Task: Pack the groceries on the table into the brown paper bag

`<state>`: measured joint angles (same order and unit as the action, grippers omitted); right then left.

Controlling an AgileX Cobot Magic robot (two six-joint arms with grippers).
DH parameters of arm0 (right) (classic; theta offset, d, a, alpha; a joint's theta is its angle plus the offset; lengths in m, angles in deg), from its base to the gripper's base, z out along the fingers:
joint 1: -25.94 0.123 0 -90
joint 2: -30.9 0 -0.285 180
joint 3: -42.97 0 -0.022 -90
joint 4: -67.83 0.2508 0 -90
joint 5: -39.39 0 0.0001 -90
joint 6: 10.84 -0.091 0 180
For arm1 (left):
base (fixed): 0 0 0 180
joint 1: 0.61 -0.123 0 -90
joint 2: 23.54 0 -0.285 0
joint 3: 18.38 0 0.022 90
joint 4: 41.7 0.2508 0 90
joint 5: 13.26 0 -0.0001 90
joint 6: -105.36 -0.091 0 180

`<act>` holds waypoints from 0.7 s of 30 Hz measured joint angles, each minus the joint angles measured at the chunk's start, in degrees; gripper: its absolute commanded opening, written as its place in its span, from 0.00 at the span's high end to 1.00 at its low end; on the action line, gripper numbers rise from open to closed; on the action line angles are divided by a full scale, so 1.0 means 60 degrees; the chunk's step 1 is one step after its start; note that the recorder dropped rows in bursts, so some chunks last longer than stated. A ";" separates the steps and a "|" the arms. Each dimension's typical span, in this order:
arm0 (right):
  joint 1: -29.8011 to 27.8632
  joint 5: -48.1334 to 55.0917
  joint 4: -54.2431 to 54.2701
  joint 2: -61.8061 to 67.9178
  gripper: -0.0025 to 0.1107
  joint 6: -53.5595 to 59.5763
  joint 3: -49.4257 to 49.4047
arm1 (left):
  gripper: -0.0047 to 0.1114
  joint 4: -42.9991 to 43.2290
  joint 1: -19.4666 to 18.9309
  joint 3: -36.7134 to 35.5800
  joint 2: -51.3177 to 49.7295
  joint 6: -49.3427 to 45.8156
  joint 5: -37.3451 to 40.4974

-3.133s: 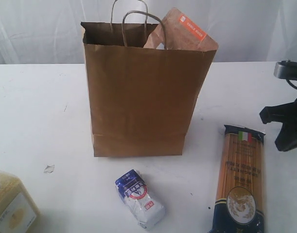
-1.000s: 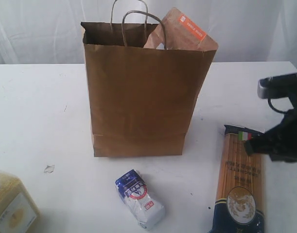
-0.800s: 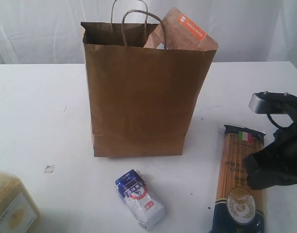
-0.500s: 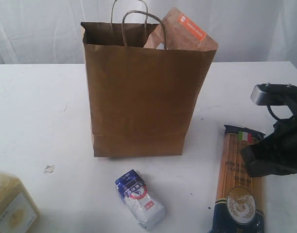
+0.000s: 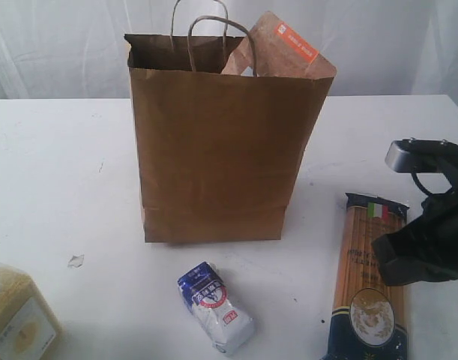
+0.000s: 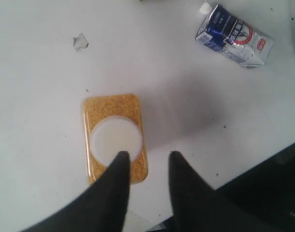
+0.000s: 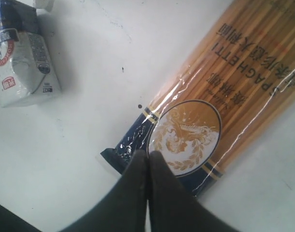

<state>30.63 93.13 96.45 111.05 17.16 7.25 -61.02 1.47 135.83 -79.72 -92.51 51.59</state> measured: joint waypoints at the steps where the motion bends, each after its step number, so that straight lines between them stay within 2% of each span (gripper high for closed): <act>1: 0.0000 0.0000 0.0022 0.0000 0.98 0.0000 0.0000 | 0.35 0.0025 0.0000 -0.0146 0.0000 -0.0021 0.0000; 4: 0.0000 -0.0038 0.0216 0.0000 0.98 0.0000 0.0000 | 0.07 0.0083 0.0000 -0.0532 0.0000 -0.0060 -0.0017; 5: 0.0000 -0.0076 0.0279 0.0000 0.98 0.0000 0.0000 | 0.05 0.0106 0.0000 -0.0651 0.0000 -0.0060 -0.0017; 9: 0.0000 -0.0176 0.0377 0.0000 0.98 0.0000 0.0000 | 0.05 0.0126 0.0000 -0.0870 0.0000 -0.0042 -0.0017; 15: 0.0000 -0.0326 0.0392 0.0000 0.98 0.0000 0.0000 | 0.05 -0.0622 0.0000 -0.0891 0.0000 -0.0022 -0.0203; 21: 0.0000 -0.0469 0.0392 0.0000 0.98 0.0000 0.0000 | 0.05 -0.0834 0.0000 -0.0891 -0.0093 -0.0381 -0.1472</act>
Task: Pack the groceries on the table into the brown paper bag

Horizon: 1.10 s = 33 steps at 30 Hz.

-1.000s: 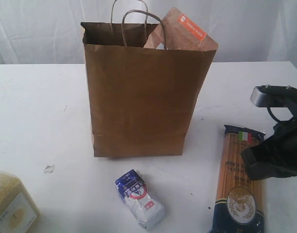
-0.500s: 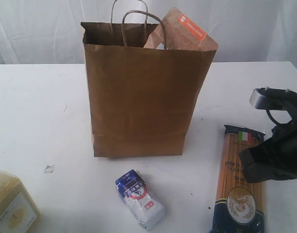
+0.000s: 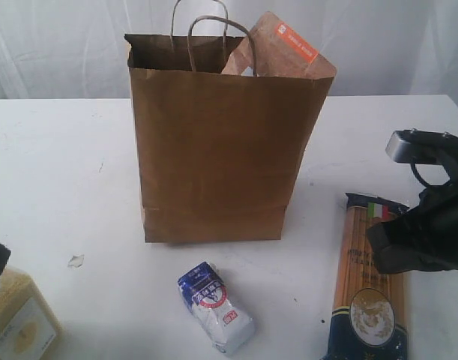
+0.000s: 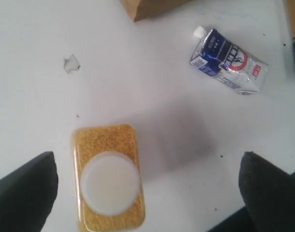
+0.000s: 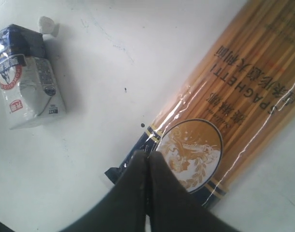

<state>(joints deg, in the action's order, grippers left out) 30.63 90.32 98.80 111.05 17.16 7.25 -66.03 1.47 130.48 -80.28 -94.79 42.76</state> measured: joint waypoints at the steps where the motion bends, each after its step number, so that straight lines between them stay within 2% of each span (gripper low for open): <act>1: 0.0000 -0.0048 0.0000 0.0000 0.98 0.0000 0.0000 | 0.05 0.0019 0.0000 0.0000 -0.0078 -0.0125 -0.0163; 8: 0.0000 -0.0216 0.0000 0.0000 0.98 0.0000 0.0000 | 0.05 0.0592 0.0000 0.0000 -0.0871 -0.0439 -0.0435; 15: 0.0000 -0.0918 0.0018 0.0000 0.98 0.0000 0.0000 | 0.05 0.0693 0.0000 0.0000 -0.1593 -0.0460 -0.0133; 23: 0.0000 -0.1998 0.0355 0.0000 0.98 0.0000 0.0000 | 0.05 0.1012 0.0000 0.0000 -0.1897 -0.0647 0.0328; 29: 0.0000 -0.2066 0.0531 0.0000 0.98 0.0000 0.0000 | 0.05 0.1155 0.0000 0.0000 -0.2120 -0.0647 0.0245; 33: 0.0000 -0.3006 0.0849 0.0018 0.98 0.0000 0.0000 | 0.05 0.1242 0.0000 0.0000 -0.2336 -0.0663 0.0200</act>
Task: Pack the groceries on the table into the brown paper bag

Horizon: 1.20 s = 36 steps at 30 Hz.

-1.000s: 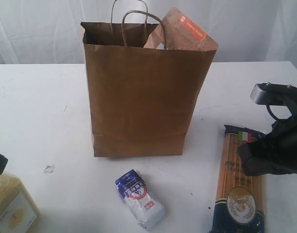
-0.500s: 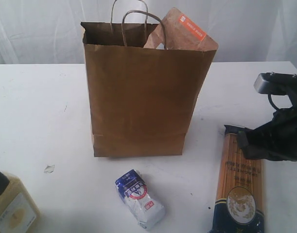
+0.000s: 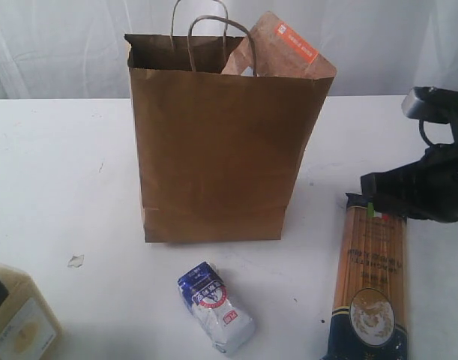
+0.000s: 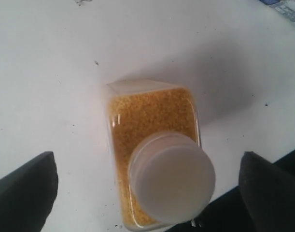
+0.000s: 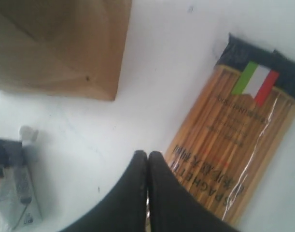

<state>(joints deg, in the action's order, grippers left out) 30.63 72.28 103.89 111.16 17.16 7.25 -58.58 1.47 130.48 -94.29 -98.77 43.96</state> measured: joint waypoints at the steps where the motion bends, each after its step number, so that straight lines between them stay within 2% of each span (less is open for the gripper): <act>1: 0.0000 -0.0328 0.0090 0.0019 0.98 0.0000 0.0000 | 0.05 0.0016 0.0000 0.0000 -0.0086 0.0000 0.0000; 5: 0.0000 -0.1337 0.0223 0.0062 0.98 0.0000 0.0000 | 0.05 0.0040 0.0000 -0.0598 -0.0336 -0.0055 -0.0695; 10: 0.0000 -0.1318 0.0258 0.0078 0.98 0.0000 0.0000 | 0.09 0.0082 0.0000 -0.1643 -0.0453 -0.0166 -0.1684; 12: 0.0000 -0.1036 0.0258 0.0078 0.98 0.0000 0.0000 | 0.25 0.0082 0.0000 -0.1734 -0.0453 -0.0166 -0.1822; 14: 0.0000 -0.0786 0.0258 0.0078 0.98 0.0000 0.0000 | 0.34 0.0063 0.0000 -0.1756 -0.0453 -0.0166 -0.1858; 19: 0.0000 -0.0734 0.0258 0.0078 0.98 0.0000 0.0000 | 0.35 0.0046 0.0000 -0.1756 -0.0453 -0.0166 -0.1915; 22: 0.0000 -0.0734 0.0258 0.0078 0.98 0.0000 0.0000 | 0.46 0.0046 0.0000 -0.1756 -0.0453 -0.0166 -0.1915; 27: 0.0000 -0.0734 0.0258 0.0078 0.98 0.0000 0.0000 | 0.86 0.0046 0.0000 -0.1756 -0.0453 -0.0183 -0.2016; 29: 0.0000 -0.0734 0.0293 0.0078 0.98 0.0000 0.0000 | 0.96 0.0046 0.0000 -0.1756 -0.0453 -0.0183 -0.2045; 36: 0.0000 -0.0734 0.0293 0.0078 0.98 0.0000 0.0000 | 0.96 -0.0253 0.0000 -0.1337 -0.0507 -0.0121 -0.1966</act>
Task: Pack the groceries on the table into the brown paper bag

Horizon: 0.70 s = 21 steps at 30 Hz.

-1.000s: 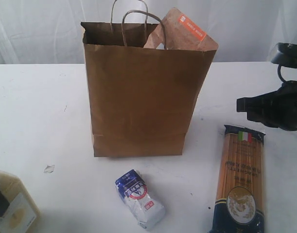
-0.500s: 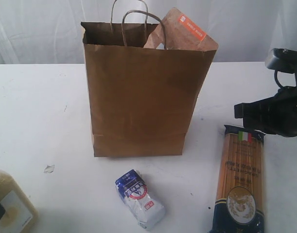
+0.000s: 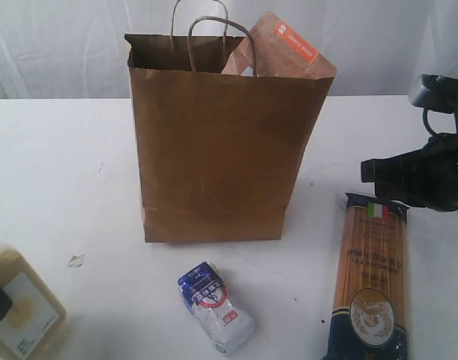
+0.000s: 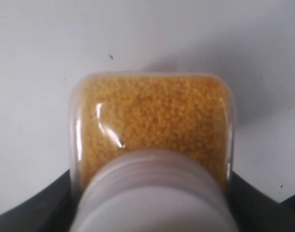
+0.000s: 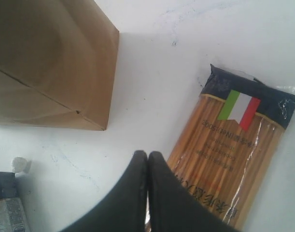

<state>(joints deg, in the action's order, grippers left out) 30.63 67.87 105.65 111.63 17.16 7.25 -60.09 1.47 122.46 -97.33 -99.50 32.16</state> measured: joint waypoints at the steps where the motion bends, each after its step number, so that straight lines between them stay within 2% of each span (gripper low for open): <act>1: 0.0000 0.0000 0.0000 0.0000 0.98 0.0000 0.0000 | 0.96 -0.0091 0.0000 0.0206 -0.0004 0.0058 0.0060; 6: 0.0000 0.0000 0.0000 0.0000 0.98 0.0000 0.0000 | 0.96 -0.0252 0.0000 0.1835 -0.0025 0.0285 0.0793; 13: 0.0000 0.0155 0.0000 0.0000 0.98 0.0000 0.0000 | 0.96 -0.0233 0.0000 0.5630 -0.0041 0.0320 0.1671; 15: 0.0000 0.0159 0.0000 0.0000 0.98 0.0000 0.0000 | 0.96 -0.0233 0.0000 0.6370 -0.0041 0.0342 0.1286; 18: 0.0000 0.0174 0.0000 0.0000 0.98 0.0000 0.0000 | 0.96 -0.1042 0.0000 0.7206 -0.0104 0.0210 -0.0471; 21: 0.0000 0.0217 0.0083 0.0000 0.98 0.0000 0.0000 | 0.96 -0.3710 0.0000 0.7513 -0.0451 -0.1134 -0.2264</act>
<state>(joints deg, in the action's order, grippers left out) 30.63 69.17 106.15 111.63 17.16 7.25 -82.35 1.47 167.54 -100.04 -106.30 18.58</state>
